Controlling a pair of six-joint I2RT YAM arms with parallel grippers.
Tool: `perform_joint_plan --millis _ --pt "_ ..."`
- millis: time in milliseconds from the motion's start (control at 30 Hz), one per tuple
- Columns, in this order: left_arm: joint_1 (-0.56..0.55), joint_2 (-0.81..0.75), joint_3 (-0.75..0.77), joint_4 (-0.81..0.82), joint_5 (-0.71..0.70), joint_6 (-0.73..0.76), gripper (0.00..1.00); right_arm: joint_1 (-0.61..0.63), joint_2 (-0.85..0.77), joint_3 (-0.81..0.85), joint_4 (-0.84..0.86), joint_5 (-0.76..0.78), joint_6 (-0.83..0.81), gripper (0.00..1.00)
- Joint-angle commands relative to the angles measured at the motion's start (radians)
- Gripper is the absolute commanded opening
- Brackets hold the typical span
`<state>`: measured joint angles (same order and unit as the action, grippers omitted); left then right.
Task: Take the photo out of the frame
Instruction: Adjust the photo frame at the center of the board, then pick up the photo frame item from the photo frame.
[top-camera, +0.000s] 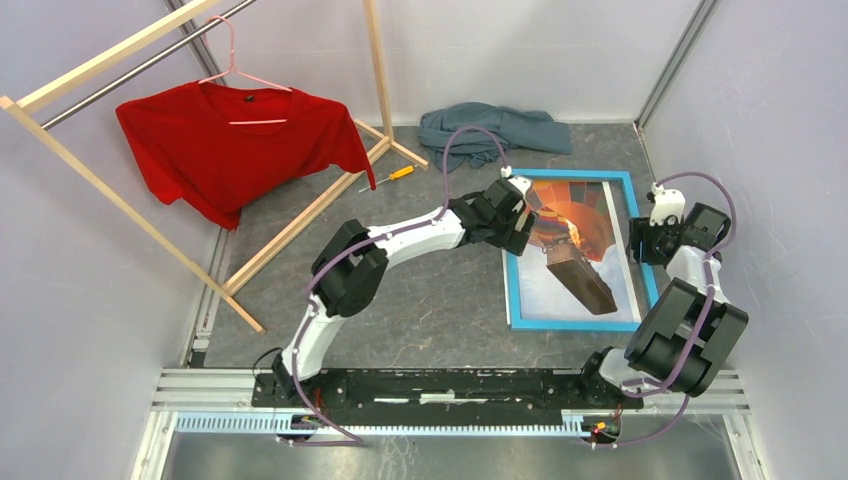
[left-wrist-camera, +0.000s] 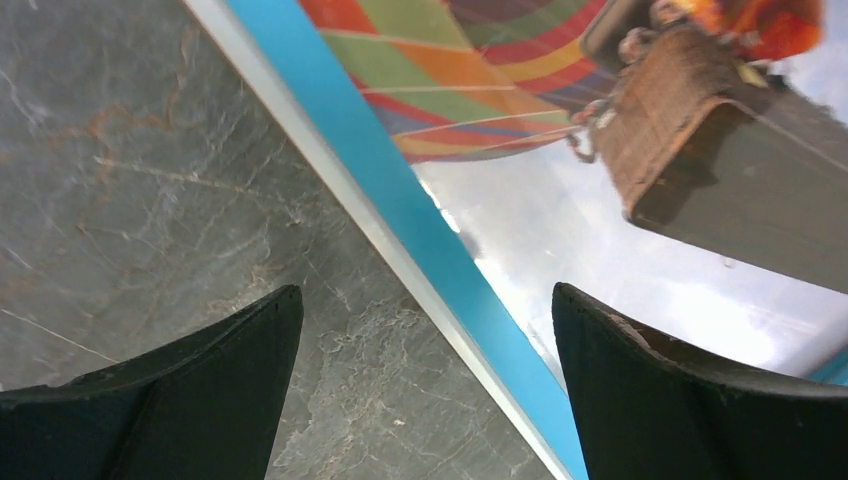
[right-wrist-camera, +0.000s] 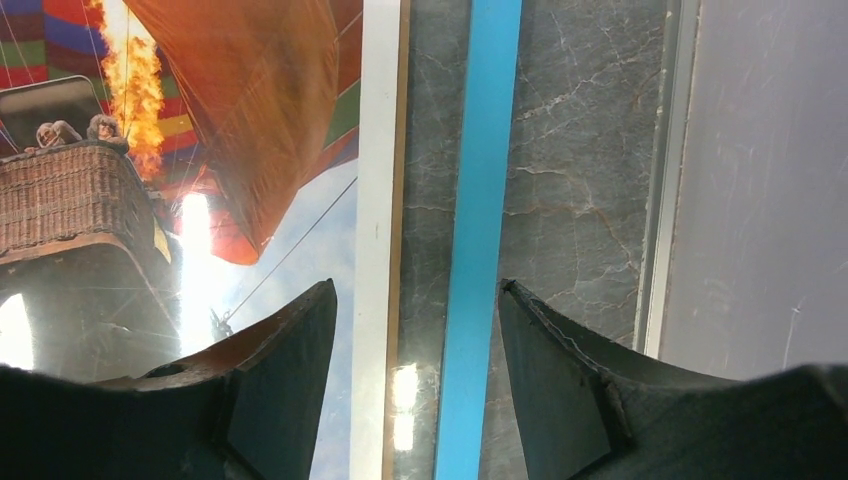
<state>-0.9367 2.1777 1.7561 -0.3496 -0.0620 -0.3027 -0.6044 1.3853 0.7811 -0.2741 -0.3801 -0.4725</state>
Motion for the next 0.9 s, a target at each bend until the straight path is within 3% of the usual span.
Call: perform_joint_plan --millis 0,233,700,867 --pt "-0.009 0.058 0.069 -0.056 -0.080 -0.174 1.00 -0.005 -0.003 0.023 0.051 -0.005 -0.026 0.66" --pt "-0.017 0.112 0.142 -0.086 -0.087 -0.200 0.95 -0.004 0.035 0.020 0.071 -0.032 -0.028 0.64" --pt "-0.021 0.130 0.144 -0.087 -0.056 -0.200 0.73 -0.004 0.115 0.026 0.090 -0.068 -0.045 0.61" --pt "-0.022 0.135 0.147 -0.086 -0.044 -0.195 0.70 -0.004 0.128 0.025 0.097 -0.058 -0.042 0.60"
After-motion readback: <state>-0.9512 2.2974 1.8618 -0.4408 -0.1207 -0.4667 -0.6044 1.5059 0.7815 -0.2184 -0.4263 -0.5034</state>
